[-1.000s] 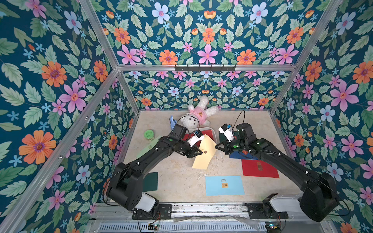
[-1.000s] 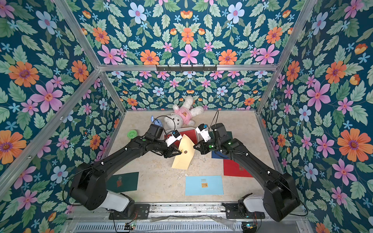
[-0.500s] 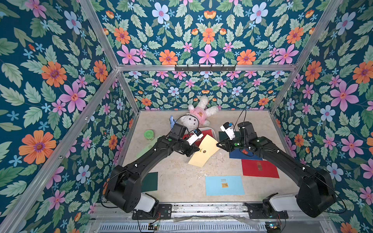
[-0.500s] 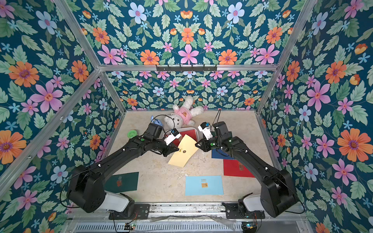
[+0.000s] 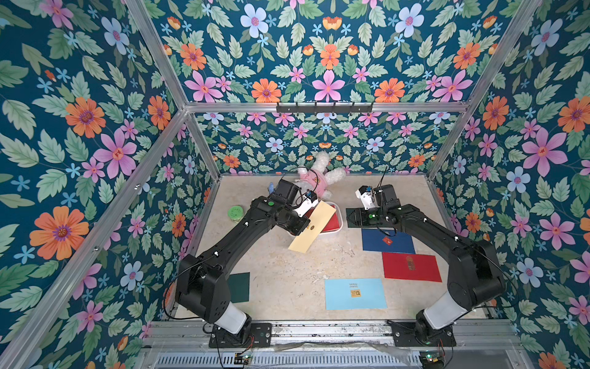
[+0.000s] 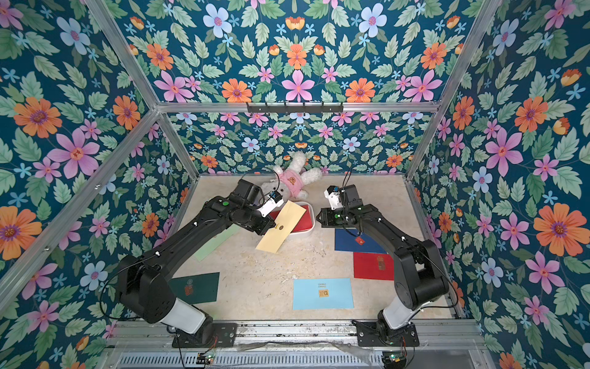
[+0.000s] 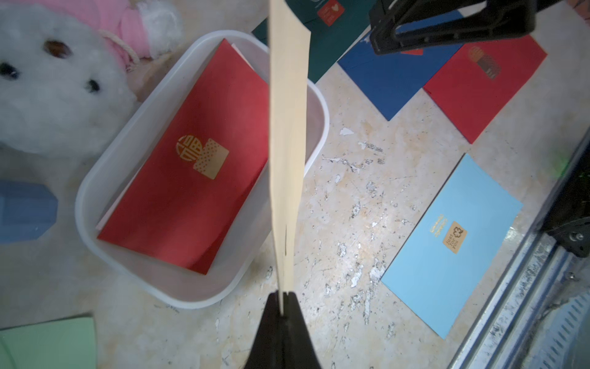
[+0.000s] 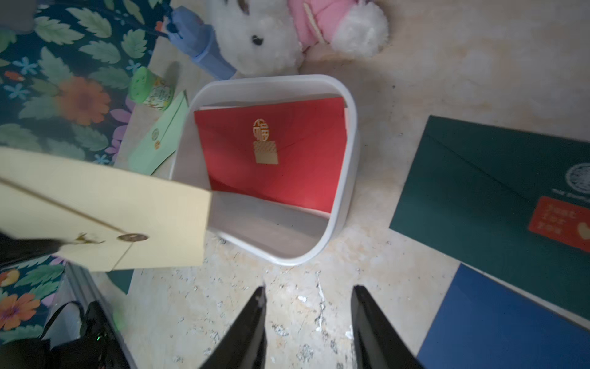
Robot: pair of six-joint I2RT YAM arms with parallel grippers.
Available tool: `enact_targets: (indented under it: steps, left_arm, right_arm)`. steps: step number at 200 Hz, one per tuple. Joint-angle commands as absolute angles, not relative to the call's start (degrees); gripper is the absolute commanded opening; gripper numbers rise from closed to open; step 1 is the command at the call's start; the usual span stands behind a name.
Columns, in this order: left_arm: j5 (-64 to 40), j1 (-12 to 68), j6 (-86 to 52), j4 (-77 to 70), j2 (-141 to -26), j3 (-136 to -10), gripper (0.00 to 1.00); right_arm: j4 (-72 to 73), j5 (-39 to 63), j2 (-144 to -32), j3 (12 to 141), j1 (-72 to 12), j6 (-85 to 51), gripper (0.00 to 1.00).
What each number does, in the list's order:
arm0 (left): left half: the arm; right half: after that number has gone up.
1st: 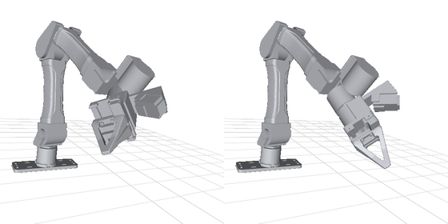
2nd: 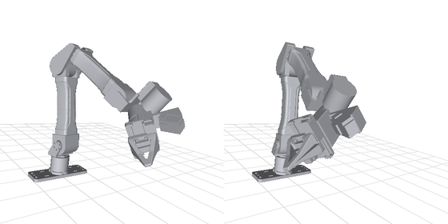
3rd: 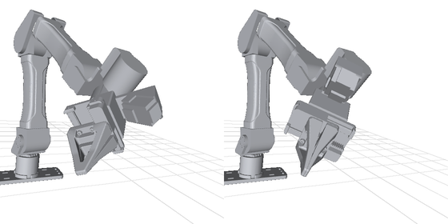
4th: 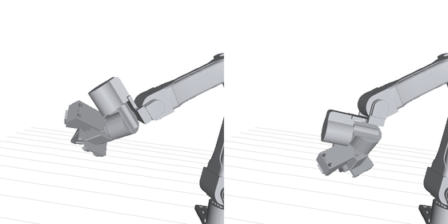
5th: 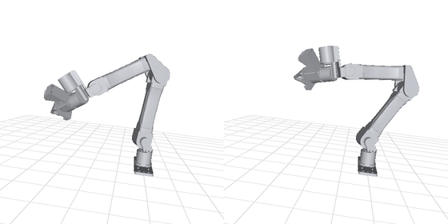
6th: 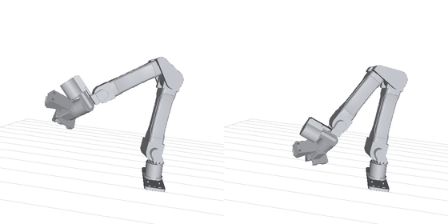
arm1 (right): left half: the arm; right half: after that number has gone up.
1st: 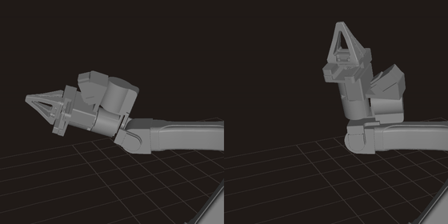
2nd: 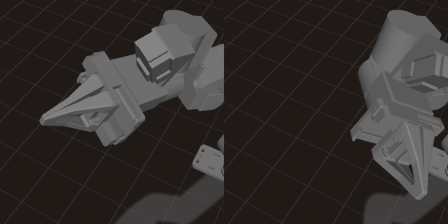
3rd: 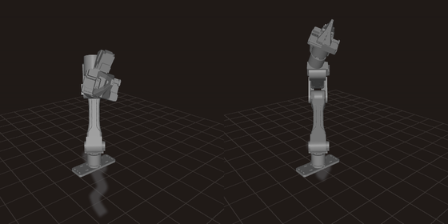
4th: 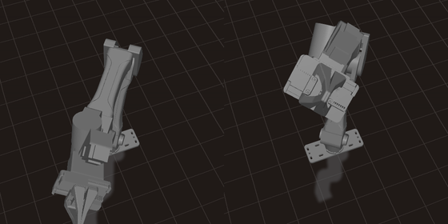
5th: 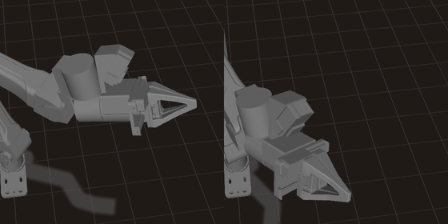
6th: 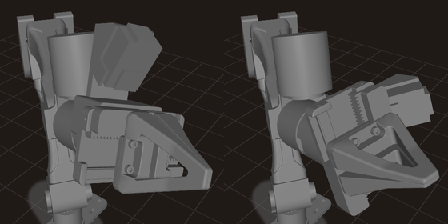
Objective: Put the sealed envelopes into the storage box
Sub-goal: Pick up the storage box at the center of the board.
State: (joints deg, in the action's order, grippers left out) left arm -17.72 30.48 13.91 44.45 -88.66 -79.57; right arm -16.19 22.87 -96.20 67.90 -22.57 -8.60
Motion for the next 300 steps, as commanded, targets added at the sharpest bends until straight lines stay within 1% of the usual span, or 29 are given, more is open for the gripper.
enact_targets:
  steps: [1,37,79,92,104,118,145,169,215,257,300]
  left_arm:
    - [-10.64,30.24,11.05,49.48,-88.51,-82.1,0.0]
    - [-6.21,29.8,8.47,53.11,-88.72,-86.82,0.0]
    - [-5.43,29.36,7.32,53.54,-88.16,-89.48,0.0]
    - [-5.83,29.36,7.59,54.38,-88.56,-91.14,0.0]
    - [-7.06,29.36,8.78,55.46,-89.27,-92.89,0.0]
    - [-8.84,29.36,10.3,56.76,-90.44,-94.92,0.0]
    - [-11.08,29.36,12.99,59.81,-93.46,-98.33,0.0]
    - [-13.67,29.77,16.85,64.1,-96.17,-100.94,0.0]
    - [-11.53,31.7,19.82,65.59,-97.41,-100.85,0.0]
    - [-12.4,34.67,22.57,67.32,-100.55,-100.48,0.0]
    - [-13.18,35.42,25.15,67.57,-102.49,-99.32,0.0]
  right_arm:
    - [-14.77,17.54,-99.94,70.36,-23.5,-13.13,0.47]
    - [-14.5,17.23,-105.98,74.45,-25.05,-14.23,0.47]
    - [-15.57,16.65,-110.88,77.75,-25.83,-14.97,0.42]
    - [-16.34,16.31,-111.69,78.39,-26.13,-14.4,0.38]
    - [-16.52,16.35,-111.82,78.57,-26.36,-13.83,0.31]
    - [-16.65,16.26,-111.45,78.51,-26.58,-13.31,0.25]
    - [-17.89,16.41,-110.0,78.02,-27.73,-10.15,0.16]
    - [-17.95,18.66,-107.81,75.83,-28.51,-7.09,0.12]
    - [-17.55,22.64,-103.98,71.36,-28.74,-2.34,0.07]
    - [-21.06,21.8,-103.1,72.04,-28.9,0.91,0.06]
    - [-22.54,21.38,-102.67,72.19,-28.89,1.84,0.06]
